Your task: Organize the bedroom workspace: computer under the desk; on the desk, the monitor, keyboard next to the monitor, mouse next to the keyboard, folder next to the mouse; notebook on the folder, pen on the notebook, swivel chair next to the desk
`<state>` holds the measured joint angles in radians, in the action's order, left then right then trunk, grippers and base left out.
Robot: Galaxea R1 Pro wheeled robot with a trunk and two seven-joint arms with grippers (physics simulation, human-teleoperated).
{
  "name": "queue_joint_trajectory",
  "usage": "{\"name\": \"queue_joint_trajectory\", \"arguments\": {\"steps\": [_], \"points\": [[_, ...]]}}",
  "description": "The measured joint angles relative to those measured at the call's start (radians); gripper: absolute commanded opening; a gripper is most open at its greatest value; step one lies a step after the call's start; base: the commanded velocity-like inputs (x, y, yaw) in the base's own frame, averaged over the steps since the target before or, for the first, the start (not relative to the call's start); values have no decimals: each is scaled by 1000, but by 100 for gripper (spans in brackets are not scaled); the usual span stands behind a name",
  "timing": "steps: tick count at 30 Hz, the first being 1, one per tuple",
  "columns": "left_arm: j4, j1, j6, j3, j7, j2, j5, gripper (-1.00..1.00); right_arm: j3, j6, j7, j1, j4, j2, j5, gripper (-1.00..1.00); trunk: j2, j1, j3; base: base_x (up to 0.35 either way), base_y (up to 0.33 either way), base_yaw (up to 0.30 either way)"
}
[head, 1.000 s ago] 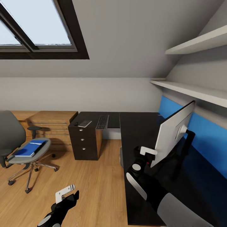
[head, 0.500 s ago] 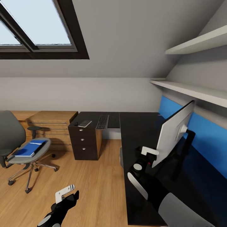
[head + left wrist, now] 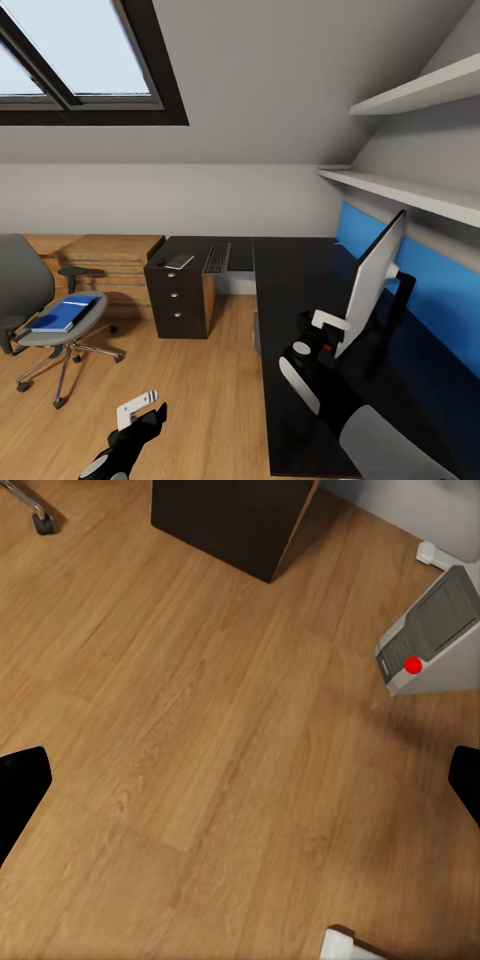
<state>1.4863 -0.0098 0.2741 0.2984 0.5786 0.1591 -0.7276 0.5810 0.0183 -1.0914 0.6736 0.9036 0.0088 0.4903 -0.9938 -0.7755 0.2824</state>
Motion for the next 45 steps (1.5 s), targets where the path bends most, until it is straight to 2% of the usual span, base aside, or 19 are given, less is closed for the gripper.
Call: {"name": "queue_joint_trajectory", "arguments": {"steps": [4, 18, 33, 36, 41, 45], "points": [[0, 0, 0, 0, 0, 0, 0, 100, -27, 0, 1, 0, -1, -1, 1, 100, 0, 0, 0, 0, 0, 0], [0, 0, 0, 0, -1, 0, 0, 100, -27, 0, 4, 0, -2, -1, 0, 100, 0, 0, 0, -113, 0, 0], [0, 0, 0, 0, 1, 1, 0, 100, -32, 0, 11, 0, -34, -1, 0, 100, 0, 0, 0, -9, 0, 0], [0, 0, 0, 0, 1, 0, 0, 100, -45, 5, 14, 0, -75, -13, 0, 100, 0, 0, 0, 2, 0, 0], [3, 0, -3, 3, 2, 0, 0, 100, -53, 26, 32, 0, -89, -28, -4, 100, 0, 0, 0, 162, 0, 0], [3, 0, -3, 7, 2, -2, 0, 100, -50, 86, 40, 0, -91, -35, -9, 100, 0, 0, 0, 106, 0, 0]]}}
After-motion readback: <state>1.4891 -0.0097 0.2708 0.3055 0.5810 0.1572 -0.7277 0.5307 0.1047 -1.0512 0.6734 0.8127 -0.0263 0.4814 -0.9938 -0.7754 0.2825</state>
